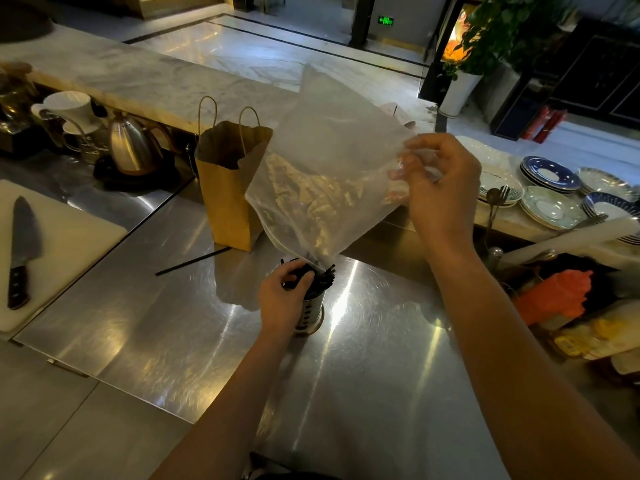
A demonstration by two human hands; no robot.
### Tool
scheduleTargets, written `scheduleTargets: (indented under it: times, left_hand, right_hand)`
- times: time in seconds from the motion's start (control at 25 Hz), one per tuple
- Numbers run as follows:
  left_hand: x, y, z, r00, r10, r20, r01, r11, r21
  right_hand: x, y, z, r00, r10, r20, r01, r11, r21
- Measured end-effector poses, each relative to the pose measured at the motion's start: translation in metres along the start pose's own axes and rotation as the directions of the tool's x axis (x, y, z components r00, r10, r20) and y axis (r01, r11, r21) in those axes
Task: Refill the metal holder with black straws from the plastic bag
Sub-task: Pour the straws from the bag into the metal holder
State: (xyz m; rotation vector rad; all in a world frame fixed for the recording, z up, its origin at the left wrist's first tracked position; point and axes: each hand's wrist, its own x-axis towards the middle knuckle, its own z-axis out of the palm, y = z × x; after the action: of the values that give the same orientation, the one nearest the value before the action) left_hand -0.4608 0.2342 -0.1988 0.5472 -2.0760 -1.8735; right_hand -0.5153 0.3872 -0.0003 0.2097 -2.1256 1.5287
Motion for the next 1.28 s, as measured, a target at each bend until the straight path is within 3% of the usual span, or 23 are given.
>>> scheduleTargets:
  times: [0.2, 0.4, 0.76, 1.12, 1.28]
  left_hand:
    - [0.005, 0.006, -0.001, 0.996, 0.039, 0.081, -0.034, 0.998, -0.056]
    - [0.008, 0.001, -0.004, 0.990, 0.026, 0.138, -0.016, 0.997, -0.069]
    - [0.016, -0.003, -0.004, 0.987, 0.096, 0.129, -0.121, 0.973, 0.197]
    - [0.018, -0.007, -0.019, 0.995, 0.102, 0.016, -0.103, 0.990, 0.100]
    - [0.023, -0.025, -0.036, 0.997, 0.070, -0.041, -0.065, 0.991, 0.120]
  right_hand:
    - [0.004, 0.025, -0.019, 0.943, 0.316, -0.107, -0.285, 0.929, 0.238]
    - [0.000, 0.042, -0.031, 0.834, 0.530, -0.151, -0.439, 0.805, 0.399]
    - [-0.005, 0.075, -0.052, 0.701, 0.694, -0.163, -0.511, 0.649, 0.563]
    - [-0.064, 0.141, -0.038, 0.554, 0.833, -0.008, -0.467, 0.319, 0.825]
    - [-0.109, 0.165, -0.030, 0.432, 0.900, 0.055, -0.432, 0.153, 0.889]
